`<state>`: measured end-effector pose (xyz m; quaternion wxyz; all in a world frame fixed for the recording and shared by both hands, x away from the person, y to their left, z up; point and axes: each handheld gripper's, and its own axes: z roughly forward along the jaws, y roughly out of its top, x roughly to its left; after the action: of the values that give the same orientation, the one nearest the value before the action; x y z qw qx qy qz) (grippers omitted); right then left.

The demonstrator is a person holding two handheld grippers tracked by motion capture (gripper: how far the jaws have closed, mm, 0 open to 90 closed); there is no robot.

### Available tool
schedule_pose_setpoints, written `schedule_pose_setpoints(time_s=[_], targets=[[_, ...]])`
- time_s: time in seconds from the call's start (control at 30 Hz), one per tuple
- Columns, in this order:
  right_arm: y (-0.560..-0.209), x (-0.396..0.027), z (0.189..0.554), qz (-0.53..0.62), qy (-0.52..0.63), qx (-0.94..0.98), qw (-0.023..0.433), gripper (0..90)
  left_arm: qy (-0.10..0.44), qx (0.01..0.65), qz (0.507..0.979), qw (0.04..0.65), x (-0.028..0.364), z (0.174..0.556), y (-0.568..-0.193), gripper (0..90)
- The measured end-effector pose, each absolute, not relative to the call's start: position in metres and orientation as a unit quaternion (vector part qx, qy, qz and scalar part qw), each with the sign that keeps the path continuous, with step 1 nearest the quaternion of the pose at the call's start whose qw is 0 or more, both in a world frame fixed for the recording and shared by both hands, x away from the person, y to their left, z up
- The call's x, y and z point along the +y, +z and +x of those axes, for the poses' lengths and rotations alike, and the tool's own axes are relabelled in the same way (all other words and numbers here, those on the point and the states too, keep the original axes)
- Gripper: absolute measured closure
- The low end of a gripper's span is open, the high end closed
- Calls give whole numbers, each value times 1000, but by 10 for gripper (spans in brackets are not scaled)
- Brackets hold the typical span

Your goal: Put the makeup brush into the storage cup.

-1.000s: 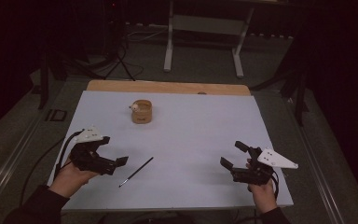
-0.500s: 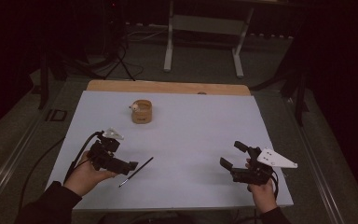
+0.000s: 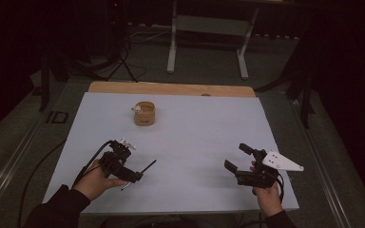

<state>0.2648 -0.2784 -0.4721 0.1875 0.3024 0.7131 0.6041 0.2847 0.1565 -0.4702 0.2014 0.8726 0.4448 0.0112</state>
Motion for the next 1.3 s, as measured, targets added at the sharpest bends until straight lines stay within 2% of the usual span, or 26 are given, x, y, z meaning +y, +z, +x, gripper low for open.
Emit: schedule_pose_setpoints(time_s=[0.23, 0.33, 0.53, 0.8, 1.03, 1.3], targets=[[-472, -279, 264, 305, 603, 711, 194, 124, -8, 442, 880, 175, 152, 287, -480, 300], [-472, -278, 264, 304, 603, 712, 192, 124, -13, 438, 882, 173, 151, 288, -484, 421], [-472, -278, 264, 301, 603, 714, 191, 124, -24, 432, 888, 156, 150, 291, -492, 554], [-472, -277, 264, 299, 602, 716, 190, 124, -37, 432, 890, 144, 152, 296, -502, 669], [-472, -277, 264, 300, 600, 716, 193, 124, -43, 423, 894, 144, 150, 298, -509, 744], [-472, -278, 264, 301, 600, 716, 194, 124, -33, 411, 900, 140, 147, 296, -515, 751]])
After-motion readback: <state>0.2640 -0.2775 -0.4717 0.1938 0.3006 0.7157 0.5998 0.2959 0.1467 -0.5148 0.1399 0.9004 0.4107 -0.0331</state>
